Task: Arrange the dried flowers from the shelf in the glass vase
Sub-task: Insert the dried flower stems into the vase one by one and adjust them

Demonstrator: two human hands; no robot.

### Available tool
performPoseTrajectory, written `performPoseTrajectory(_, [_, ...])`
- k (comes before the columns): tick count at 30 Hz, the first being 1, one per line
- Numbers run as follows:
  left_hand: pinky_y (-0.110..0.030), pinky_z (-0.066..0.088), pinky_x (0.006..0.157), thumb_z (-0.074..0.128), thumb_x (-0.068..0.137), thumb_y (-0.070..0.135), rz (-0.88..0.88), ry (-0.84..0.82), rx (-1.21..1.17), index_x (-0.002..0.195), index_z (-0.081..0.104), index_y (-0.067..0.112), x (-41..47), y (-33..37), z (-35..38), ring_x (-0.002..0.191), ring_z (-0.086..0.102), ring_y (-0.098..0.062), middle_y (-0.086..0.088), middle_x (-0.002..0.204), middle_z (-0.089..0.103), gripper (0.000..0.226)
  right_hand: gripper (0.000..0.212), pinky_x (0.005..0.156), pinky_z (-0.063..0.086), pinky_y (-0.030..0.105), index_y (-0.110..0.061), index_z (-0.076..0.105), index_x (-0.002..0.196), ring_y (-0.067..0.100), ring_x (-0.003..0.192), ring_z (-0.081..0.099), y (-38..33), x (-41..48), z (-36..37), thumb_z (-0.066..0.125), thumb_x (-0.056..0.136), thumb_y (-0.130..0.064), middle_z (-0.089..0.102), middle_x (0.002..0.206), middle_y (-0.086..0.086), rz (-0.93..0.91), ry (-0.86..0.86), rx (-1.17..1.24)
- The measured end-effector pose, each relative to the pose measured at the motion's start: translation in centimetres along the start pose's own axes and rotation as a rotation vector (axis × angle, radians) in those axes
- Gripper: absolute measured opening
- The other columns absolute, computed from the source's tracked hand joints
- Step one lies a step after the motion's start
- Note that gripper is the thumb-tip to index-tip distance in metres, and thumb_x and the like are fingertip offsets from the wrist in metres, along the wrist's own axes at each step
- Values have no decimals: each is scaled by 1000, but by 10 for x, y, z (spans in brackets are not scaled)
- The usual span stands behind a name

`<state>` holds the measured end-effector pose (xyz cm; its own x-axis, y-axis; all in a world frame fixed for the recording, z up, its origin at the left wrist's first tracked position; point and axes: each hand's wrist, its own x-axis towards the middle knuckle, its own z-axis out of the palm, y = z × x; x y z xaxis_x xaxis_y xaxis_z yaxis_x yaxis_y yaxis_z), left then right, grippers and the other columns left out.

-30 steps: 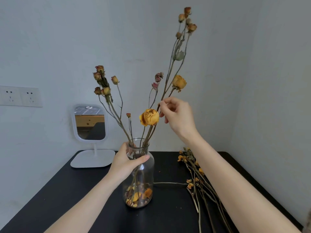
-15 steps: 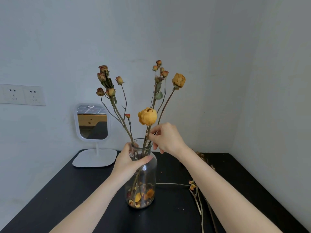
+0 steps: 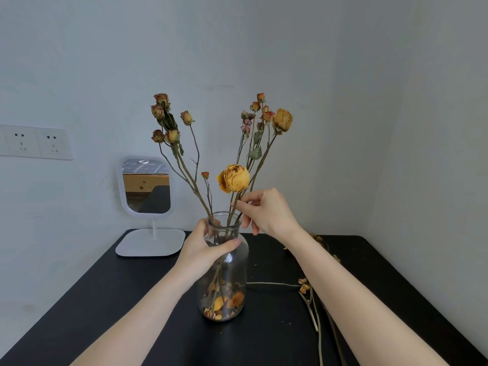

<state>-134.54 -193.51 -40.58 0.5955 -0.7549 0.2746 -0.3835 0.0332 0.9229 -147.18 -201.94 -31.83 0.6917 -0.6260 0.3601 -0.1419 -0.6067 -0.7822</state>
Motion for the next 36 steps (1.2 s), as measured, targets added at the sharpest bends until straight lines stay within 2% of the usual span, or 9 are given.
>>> performPoseTrajectory(7, [-16,41,71,78,70,30,-47,-128,-8,97,51,41,8,7,-7,100,55,-2,20,101,60,39,19,40,40,10,-10,70,98,6,28,43,2,-7,1,58,92,-23,59,51,-1,-45,5,13])
performPoseTrajectory(12, [-37,46,94,84,57,40,27,66,90,121,48,22,8,8,-2,108,54,-15,3,114,59,75,21,40,41,11,-10,69,103,5,28,42,4,-9,3,59,91,-24,58,49,-2,-61,23,14])
performPoseTrajectory(17, [-30,43,90,83,60,38,25,97,121,130,41,21,10,6,-1,110,51,-13,1,120,57,83,21,41,40,9,-11,69,105,5,29,44,6,-11,6,59,91,-24,59,50,-3,-75,32,-4])
performPoseTrajectory(21, [-36,37,97,81,61,45,24,208,181,137,33,22,-5,0,4,120,39,-14,6,121,47,93,23,42,42,11,-12,67,109,5,31,45,5,-13,6,58,91,-23,59,52,-4,-82,30,0])
performPoseTrajectory(24, [-29,35,92,80,65,39,100,458,154,122,43,21,-35,-8,10,112,39,-11,8,111,46,70,19,45,44,12,-16,67,106,5,32,46,6,-18,-2,59,91,-24,57,48,-7,-115,43,25])
performPoseTrajectory(26, [-20,35,84,77,69,30,177,506,149,104,44,24,-57,-14,18,100,43,-9,11,97,43,49,15,47,45,11,-21,66,102,4,33,46,11,-22,-12,59,91,-26,58,46,-7,-114,42,36])
performPoseTrajectory(28, [-13,38,74,74,71,26,244,391,190,90,45,30,-77,-19,30,88,44,-4,15,88,43,35,14,47,43,10,-23,65,102,3,34,46,22,-28,-23,58,91,-29,59,48,-6,-79,52,33])
performPoseTrajectory(31, [-16,43,70,70,76,30,269,70,258,83,49,38,-92,-21,57,80,47,-4,12,78,46,23,19,49,44,11,-21,64,108,2,37,49,53,-37,-39,57,92,-29,62,56,-5,42,122,-7])
performPoseTrajectory(36, [-17,41,66,62,83,39,159,-260,386,93,57,31,-77,-16,109,68,46,-3,11,74,47,14,24,41,40,10,-16,61,114,2,45,55,122,-58,-72,56,92,-24,66,72,-2,341,153,-163])
